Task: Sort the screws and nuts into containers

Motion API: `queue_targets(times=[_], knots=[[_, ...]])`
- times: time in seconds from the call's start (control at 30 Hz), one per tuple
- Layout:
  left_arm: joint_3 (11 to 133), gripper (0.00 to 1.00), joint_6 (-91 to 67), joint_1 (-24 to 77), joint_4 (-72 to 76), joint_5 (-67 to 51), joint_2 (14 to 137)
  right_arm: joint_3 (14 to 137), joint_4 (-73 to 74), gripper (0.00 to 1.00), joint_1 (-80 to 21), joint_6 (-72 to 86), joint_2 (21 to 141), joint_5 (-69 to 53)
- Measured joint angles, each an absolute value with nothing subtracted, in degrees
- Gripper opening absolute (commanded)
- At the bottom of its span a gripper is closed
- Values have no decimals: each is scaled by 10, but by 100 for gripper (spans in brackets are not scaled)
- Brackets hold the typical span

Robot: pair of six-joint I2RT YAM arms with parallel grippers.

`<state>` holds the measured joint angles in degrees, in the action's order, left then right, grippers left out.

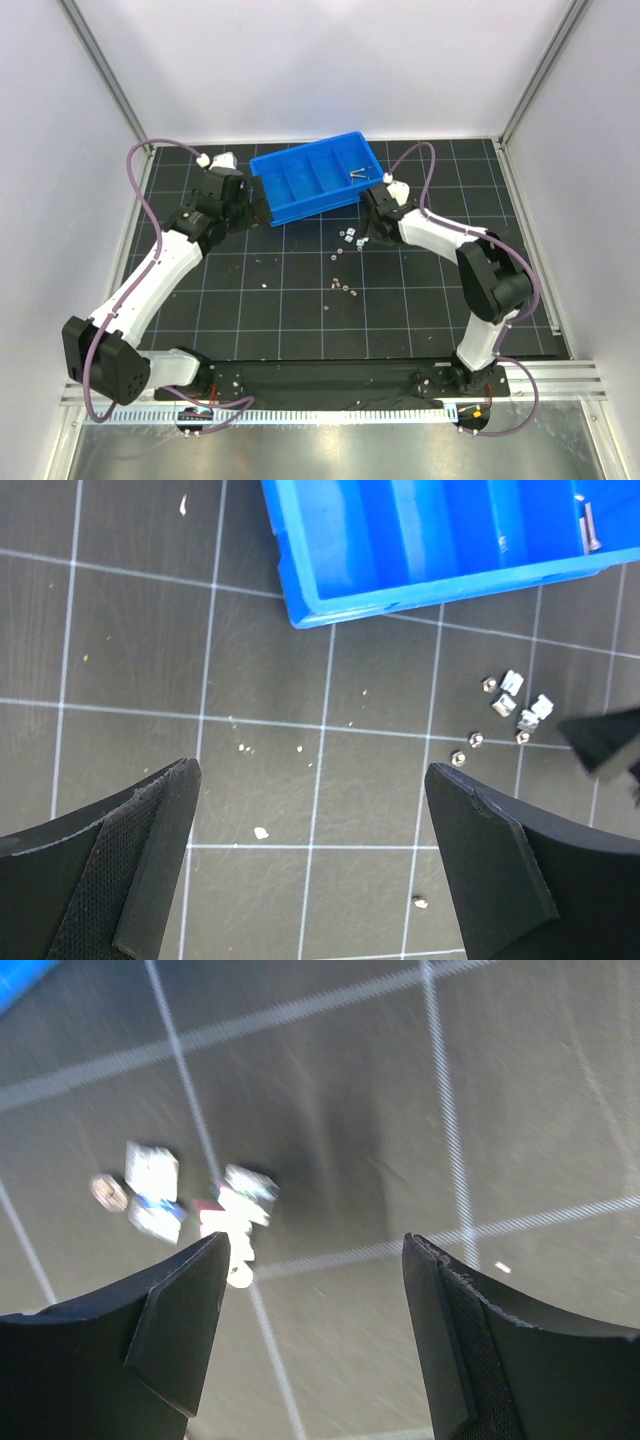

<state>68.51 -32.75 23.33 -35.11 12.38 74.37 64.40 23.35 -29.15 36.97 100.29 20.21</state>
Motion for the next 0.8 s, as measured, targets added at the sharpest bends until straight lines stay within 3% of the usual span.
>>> queue_targets(times=[0.43, 0.8], knots=[[669, 100, -323, 233, -356, 154, 692, 718, 224, 73, -305, 459, 1094, 255], [669, 100, -314, 238, -362, 175, 688, 749, 232, 59, -319, 472, 1127, 265]])
